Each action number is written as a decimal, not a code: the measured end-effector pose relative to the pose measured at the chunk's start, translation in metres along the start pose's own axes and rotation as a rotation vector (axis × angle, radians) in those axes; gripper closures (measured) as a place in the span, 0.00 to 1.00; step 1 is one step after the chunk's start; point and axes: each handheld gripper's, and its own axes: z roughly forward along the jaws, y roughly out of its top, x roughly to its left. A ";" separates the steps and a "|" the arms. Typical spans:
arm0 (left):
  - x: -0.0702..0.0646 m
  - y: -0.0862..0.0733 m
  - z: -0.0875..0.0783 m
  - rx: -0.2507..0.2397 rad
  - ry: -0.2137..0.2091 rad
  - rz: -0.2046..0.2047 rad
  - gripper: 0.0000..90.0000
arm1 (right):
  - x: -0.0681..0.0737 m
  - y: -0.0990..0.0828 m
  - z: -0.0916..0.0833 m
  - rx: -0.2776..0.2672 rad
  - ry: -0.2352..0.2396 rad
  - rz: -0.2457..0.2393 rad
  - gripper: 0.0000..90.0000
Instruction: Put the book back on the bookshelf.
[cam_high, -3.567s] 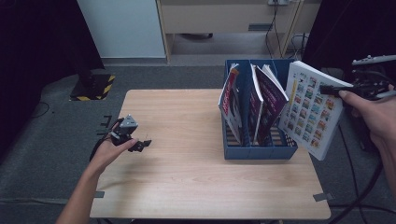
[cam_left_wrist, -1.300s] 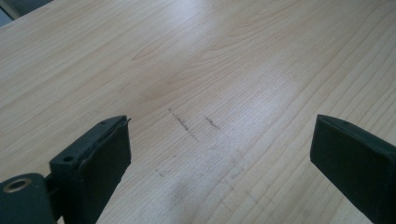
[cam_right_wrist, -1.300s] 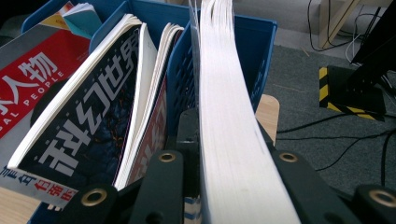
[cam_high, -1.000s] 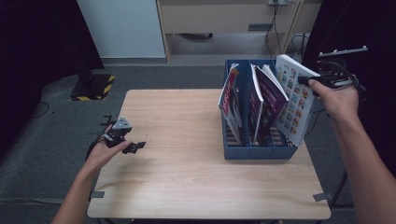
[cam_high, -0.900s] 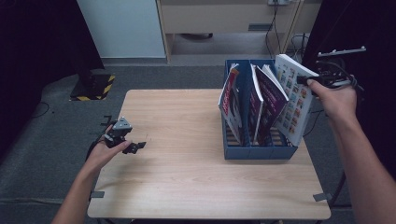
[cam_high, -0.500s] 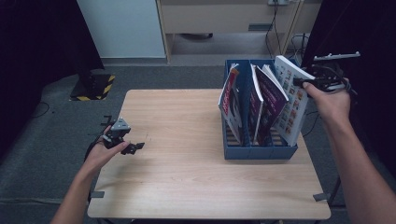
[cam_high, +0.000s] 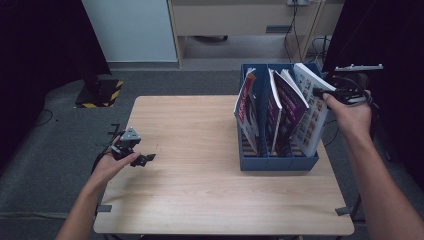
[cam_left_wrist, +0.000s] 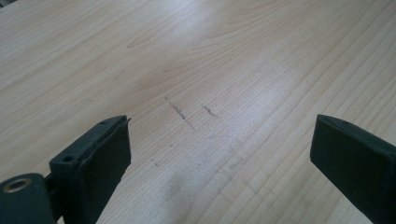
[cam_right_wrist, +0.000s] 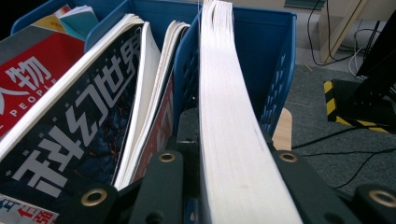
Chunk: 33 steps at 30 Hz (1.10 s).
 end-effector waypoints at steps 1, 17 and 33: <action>0.000 0.000 0.000 0.000 -0.002 0.001 0.05 | 0.000 -0.001 0.001 -0.001 0.001 -0.001 0.82; 0.000 0.000 0.000 0.004 0.001 0.003 0.06 | 0.003 -0.012 0.012 0.027 -0.003 -0.006 0.82; 0.001 0.000 -0.003 -0.011 0.001 0.002 0.06 | 0.007 -0.013 0.010 0.132 0.015 -0.032 0.81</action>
